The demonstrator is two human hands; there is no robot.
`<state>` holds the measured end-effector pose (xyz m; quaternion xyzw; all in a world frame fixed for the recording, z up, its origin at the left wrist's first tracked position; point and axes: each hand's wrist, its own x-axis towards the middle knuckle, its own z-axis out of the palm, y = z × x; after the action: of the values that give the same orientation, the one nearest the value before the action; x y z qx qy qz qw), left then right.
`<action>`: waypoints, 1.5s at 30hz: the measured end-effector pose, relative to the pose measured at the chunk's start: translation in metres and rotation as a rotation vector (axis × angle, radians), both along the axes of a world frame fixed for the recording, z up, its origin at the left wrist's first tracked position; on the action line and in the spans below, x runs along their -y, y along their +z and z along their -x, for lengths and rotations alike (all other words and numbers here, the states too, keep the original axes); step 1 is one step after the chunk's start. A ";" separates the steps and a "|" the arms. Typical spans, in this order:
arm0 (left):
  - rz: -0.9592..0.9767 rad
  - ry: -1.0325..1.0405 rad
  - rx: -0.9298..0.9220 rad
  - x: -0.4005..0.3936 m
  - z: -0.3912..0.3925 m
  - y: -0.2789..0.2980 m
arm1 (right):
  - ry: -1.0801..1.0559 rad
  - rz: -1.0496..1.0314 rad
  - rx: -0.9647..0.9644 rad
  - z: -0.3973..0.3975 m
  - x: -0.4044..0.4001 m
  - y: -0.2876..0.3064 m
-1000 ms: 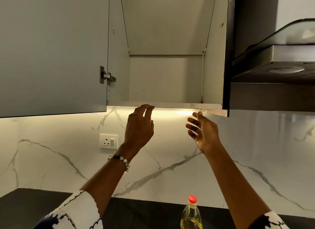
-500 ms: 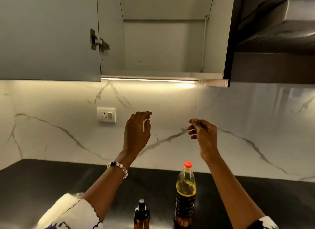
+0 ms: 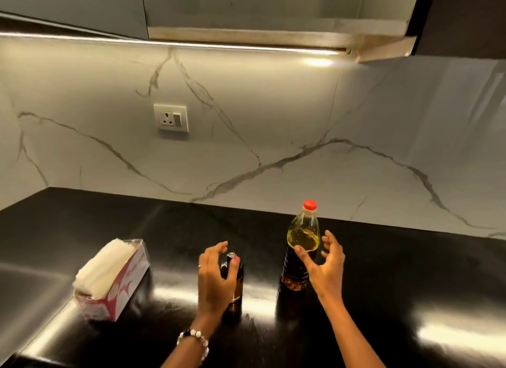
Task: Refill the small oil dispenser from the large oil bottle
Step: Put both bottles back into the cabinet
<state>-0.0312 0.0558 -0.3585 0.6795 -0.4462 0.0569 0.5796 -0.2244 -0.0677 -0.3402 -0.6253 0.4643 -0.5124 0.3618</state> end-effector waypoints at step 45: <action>-0.086 -0.418 -0.339 0.033 -0.045 0.183 | 0.389 0.113 0.209 -0.037 -0.005 0.172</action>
<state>0.0142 0.0226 -0.1754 0.5965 -0.4755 -0.1977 0.6157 -0.1877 -0.0631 -0.1678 -0.6656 0.2656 -0.5204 0.4644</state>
